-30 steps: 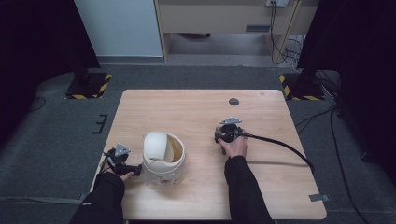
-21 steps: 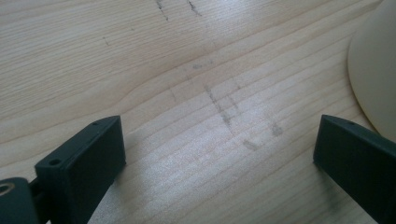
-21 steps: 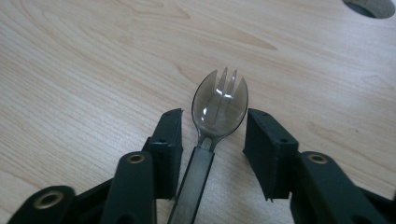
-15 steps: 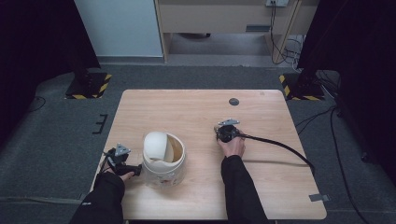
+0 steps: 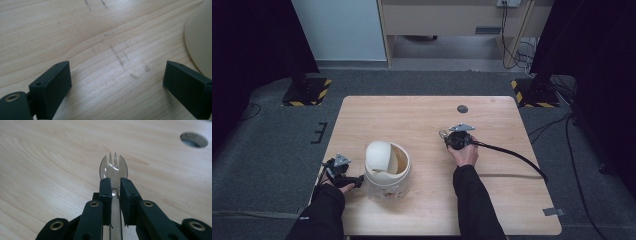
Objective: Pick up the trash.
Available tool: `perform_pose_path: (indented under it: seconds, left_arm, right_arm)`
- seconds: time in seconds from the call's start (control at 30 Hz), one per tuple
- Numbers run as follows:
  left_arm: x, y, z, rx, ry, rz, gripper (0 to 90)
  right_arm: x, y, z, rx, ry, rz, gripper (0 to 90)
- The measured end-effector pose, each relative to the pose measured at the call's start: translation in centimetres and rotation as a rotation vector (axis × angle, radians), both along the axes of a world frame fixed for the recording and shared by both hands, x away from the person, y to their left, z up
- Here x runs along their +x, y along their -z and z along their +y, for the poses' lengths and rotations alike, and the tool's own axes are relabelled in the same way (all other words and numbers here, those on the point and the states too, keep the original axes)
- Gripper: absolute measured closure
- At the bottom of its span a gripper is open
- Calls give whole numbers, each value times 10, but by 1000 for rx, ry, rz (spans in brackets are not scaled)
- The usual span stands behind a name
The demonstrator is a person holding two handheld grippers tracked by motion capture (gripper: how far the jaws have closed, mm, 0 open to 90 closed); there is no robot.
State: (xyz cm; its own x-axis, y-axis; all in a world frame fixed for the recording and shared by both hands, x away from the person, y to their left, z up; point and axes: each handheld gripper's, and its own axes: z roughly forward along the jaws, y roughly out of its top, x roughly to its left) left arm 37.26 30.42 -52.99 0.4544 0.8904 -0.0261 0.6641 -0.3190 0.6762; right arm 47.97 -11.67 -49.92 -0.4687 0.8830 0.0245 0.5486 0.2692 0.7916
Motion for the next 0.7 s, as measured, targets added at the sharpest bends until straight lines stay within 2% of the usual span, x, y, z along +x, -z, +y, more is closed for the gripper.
perform_pose_path:
  seconds: [0.03, 0.07, 0.17, 0.3, 0.43, 0.47, 0.57, 0.6, 0.63, 0.7]
  left_arm:
    - [0, -1, 0, -6, -2, 3, 96]
    - [0, -2, 0, -15, -2, 11, 114]
    - [-1, -4, 1, -17, -6, 10, 125]
    - [-2, -13, 4, -37, -34, -18, 135]
    - [-5, -23, 8, -87, -70, -64, 158]
    - [-6, -25, 9, -95, -82, -71, 169]
    - [-9, -33, 11, -133, -98, -105, 171]
    - [-11, -41, 12, -155, -107, -141, 181]
    - [-11, -41, 12, -155, -107, -141, 192]
    - [-13, -50, 13, -175, -122, -177, 206]
  right_arm:
    - [-2, -6, -2, 20, -2, -17, 805]
    - [-6, -19, -8, 58, -10, -51, 805]
    - [-10, -31, -14, 94, -13, -79, 805]
    - [-24, -57, -31, 163, -23, -146, 805]
    - [-40, -78, -49, 231, -37, -208, 806]
    - [-48, -86, -57, 257, -47, -234, 805]
    - [-57, -93, -64, 281, -57, -255, 805]
    - [-65, -98, -71, 294, -65, -277, 806]
    - [-65, -98, -71, 294, -65, -277, 806]
    - [-72, -102, -76, 309, -68, -297, 806]
